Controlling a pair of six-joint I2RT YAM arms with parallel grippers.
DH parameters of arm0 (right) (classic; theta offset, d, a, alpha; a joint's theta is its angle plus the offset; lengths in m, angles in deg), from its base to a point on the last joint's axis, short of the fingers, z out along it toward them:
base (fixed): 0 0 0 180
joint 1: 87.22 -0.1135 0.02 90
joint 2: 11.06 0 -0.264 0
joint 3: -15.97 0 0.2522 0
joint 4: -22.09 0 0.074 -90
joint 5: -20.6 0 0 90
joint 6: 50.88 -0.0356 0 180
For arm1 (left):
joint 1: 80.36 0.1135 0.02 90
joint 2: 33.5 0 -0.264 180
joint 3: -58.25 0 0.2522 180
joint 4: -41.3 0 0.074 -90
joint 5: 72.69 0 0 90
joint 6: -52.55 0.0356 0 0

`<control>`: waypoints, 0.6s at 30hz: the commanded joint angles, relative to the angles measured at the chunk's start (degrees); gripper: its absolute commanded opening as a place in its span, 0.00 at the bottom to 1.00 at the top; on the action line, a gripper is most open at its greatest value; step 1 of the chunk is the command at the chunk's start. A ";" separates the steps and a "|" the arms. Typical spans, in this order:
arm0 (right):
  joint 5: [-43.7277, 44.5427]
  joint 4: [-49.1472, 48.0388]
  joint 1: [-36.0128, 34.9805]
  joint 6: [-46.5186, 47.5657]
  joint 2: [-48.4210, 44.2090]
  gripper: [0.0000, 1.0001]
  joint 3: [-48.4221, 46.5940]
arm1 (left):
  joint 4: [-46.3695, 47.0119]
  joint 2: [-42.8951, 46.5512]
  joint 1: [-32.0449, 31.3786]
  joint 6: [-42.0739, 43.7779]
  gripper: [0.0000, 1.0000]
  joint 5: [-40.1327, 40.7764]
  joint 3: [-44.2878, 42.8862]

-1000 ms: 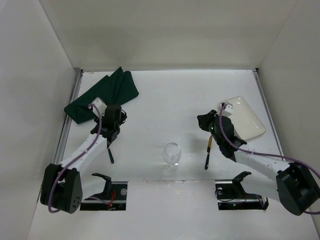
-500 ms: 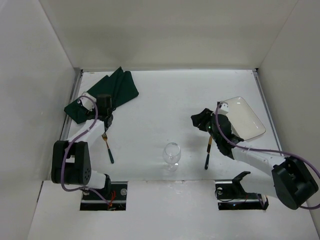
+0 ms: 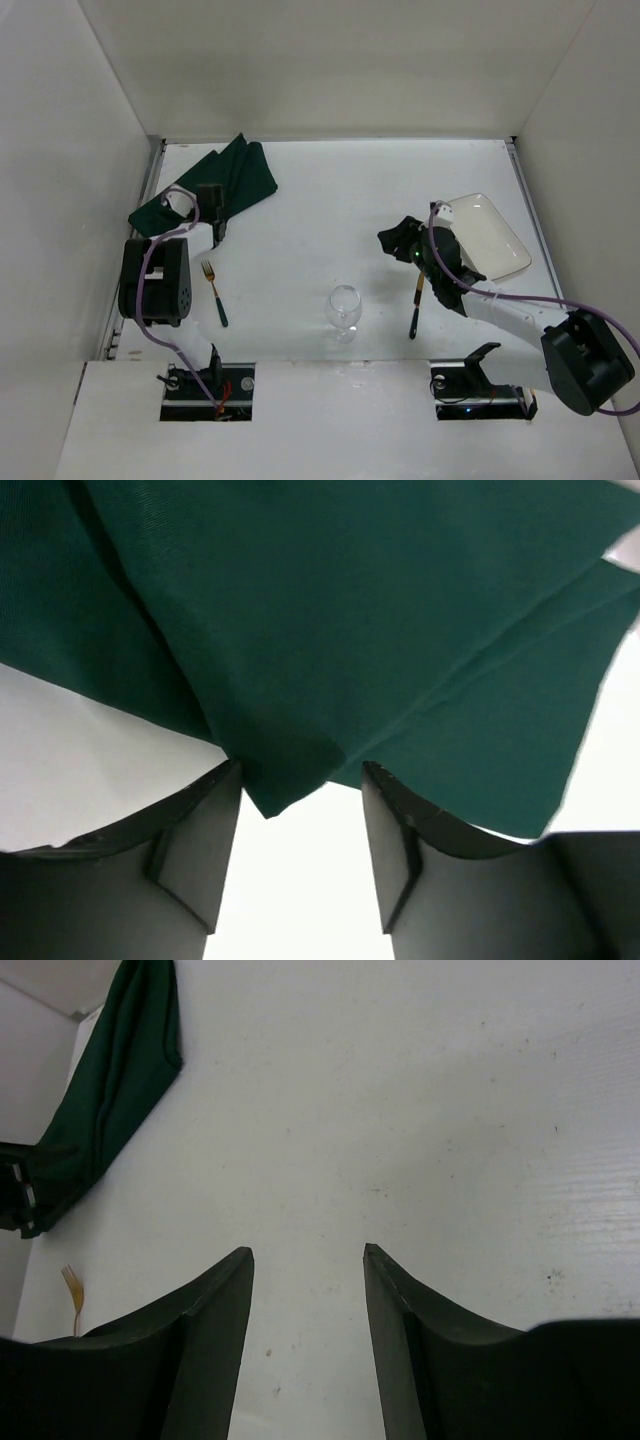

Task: Set the dinner table for one person

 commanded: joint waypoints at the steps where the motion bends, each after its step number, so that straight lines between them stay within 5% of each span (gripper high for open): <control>1: -1.34 -1.87 0.44 0.70 -0.70 0.54 -2.16 | 2.30 -1.46 0.16 -3.18 0.45 -0.97 -2.34; 8: -1.08 -2.04 0.35 0.61 -0.44 0.55 -2.42 | 3.79 -8.84 -1.16 -1.60 0.14 -2.90 -8.74; 18: -0.99 -1.87 0.97 0.70 -0.53 0.56 -2.07 | 4.40 -16.14 -10.82 0.69 0.03 -6.86 -18.87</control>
